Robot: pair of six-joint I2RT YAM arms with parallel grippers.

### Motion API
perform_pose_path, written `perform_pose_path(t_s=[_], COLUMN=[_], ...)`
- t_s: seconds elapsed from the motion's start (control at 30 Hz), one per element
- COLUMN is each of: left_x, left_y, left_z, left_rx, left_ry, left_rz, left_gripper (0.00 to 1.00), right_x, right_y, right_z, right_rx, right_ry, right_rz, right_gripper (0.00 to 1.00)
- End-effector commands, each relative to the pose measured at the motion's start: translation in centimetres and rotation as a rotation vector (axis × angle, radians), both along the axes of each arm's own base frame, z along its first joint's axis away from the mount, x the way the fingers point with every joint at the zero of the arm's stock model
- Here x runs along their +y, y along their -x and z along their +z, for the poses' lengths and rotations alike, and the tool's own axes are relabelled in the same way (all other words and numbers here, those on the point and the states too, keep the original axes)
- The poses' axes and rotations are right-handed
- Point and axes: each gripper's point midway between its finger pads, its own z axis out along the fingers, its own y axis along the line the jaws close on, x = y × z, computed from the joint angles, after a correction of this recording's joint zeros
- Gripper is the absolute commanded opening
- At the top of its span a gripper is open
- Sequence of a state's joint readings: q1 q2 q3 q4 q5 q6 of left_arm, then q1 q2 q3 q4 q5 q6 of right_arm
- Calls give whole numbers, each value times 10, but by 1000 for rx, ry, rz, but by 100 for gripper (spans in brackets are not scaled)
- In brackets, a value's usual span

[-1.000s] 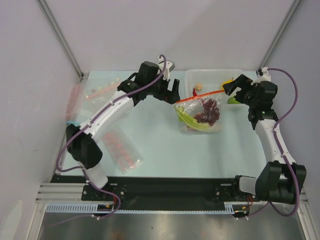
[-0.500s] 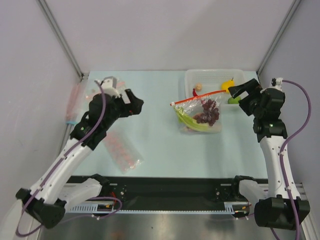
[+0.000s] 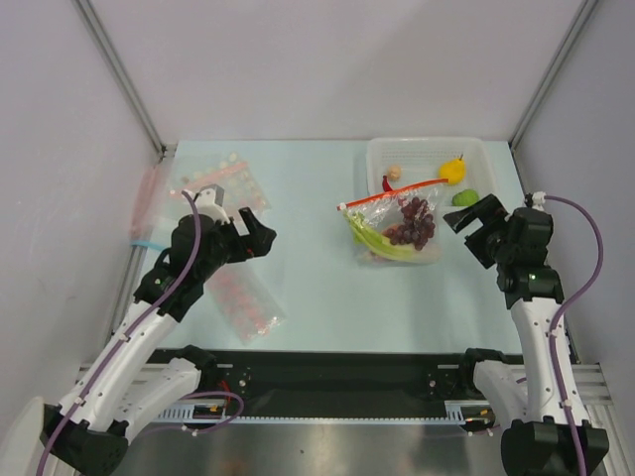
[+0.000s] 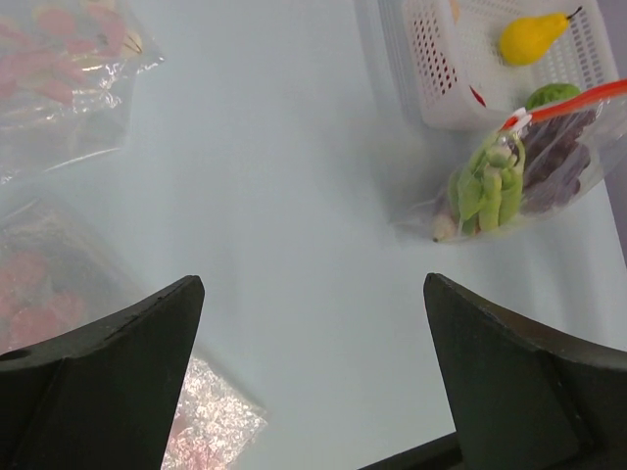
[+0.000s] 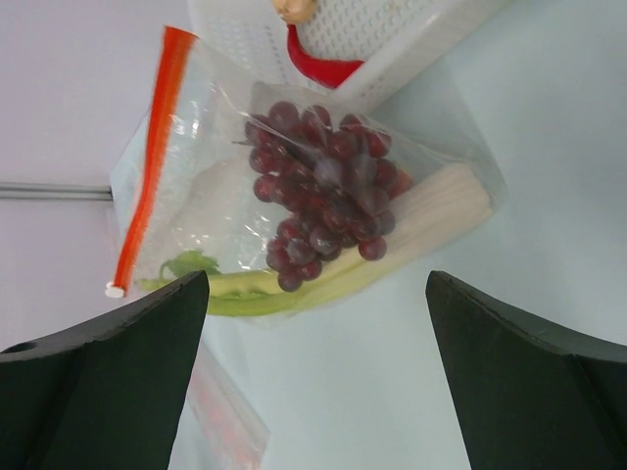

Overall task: Place the food in the zip-top bag and seal the zipper
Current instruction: Reset both arms

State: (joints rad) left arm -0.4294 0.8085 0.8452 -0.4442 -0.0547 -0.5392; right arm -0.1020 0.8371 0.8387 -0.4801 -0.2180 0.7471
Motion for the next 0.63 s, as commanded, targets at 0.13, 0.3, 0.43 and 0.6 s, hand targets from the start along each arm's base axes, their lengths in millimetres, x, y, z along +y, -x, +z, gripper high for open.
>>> perform_pose_path(t_s=[0.13, 0.3, 0.43, 0.6], left_x=[-11, -16, -17, -18], left_y=[14, 20, 21, 18], left_z=[-14, -25, -25, -22], left_rx=[31, 50, 50, 29], left_ry=[-17, -17, -14, -11], left_rz=[-118, -162, -165, -171], left_gripper=[100, 100, 100, 100], right_x=[-4, -4, -2, -5], right_y=[18, 20, 22, 21], right_z=[-26, -30, -31, -28], right_rx=[75, 80, 82, 68], right_ry=[49, 48, 43, 50], right_rz=[-9, -8, 2, -13], right_gripper=[100, 100, 100, 100])
